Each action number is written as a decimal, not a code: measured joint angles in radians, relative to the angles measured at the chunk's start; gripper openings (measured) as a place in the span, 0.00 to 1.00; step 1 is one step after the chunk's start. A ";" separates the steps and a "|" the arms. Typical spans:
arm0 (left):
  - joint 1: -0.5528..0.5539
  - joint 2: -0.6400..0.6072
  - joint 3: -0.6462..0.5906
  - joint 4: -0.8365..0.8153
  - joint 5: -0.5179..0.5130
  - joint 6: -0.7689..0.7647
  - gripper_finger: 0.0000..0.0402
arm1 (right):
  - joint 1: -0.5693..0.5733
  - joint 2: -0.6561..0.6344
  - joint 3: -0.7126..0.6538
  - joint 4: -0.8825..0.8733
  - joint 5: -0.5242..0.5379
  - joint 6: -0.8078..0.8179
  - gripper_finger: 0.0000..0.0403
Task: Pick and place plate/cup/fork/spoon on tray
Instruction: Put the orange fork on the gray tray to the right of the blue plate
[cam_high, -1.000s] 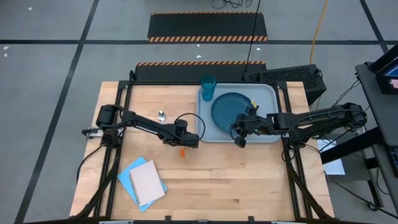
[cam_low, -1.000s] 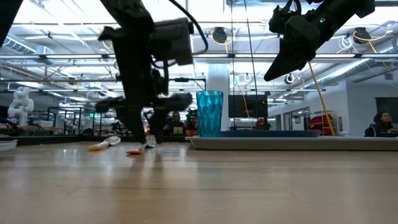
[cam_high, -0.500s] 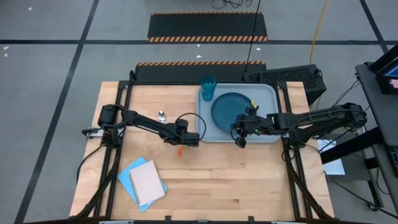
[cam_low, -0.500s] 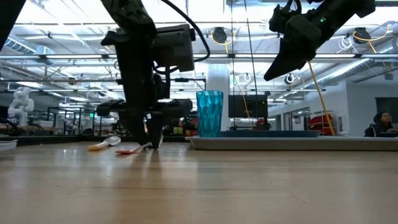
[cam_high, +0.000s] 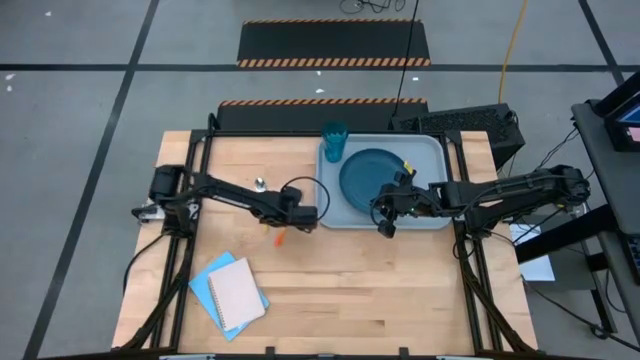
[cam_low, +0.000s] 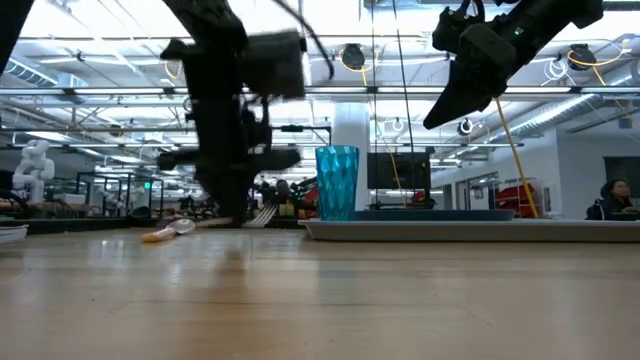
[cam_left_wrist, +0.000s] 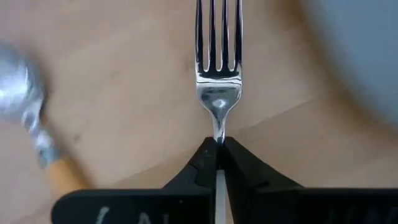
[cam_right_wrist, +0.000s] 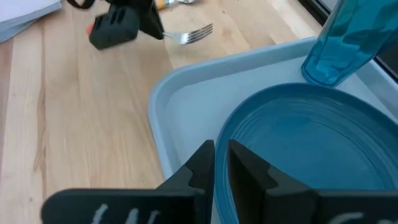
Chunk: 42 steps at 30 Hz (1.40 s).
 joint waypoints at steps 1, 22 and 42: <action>0.004 -0.026 0.002 0.003 -0.009 0.014 0.03 | 0.000 0.000 0.000 0.000 0.000 0.000 0.09; -0.053 -0.302 0.005 0.705 -0.235 0.577 0.03 | 0.025 0.147 -0.195 1.001 -0.129 -0.112 0.11; -0.084 -0.217 0.004 0.987 -0.255 0.746 0.03 | 0.032 0.348 -0.193 1.349 -0.106 -0.127 0.54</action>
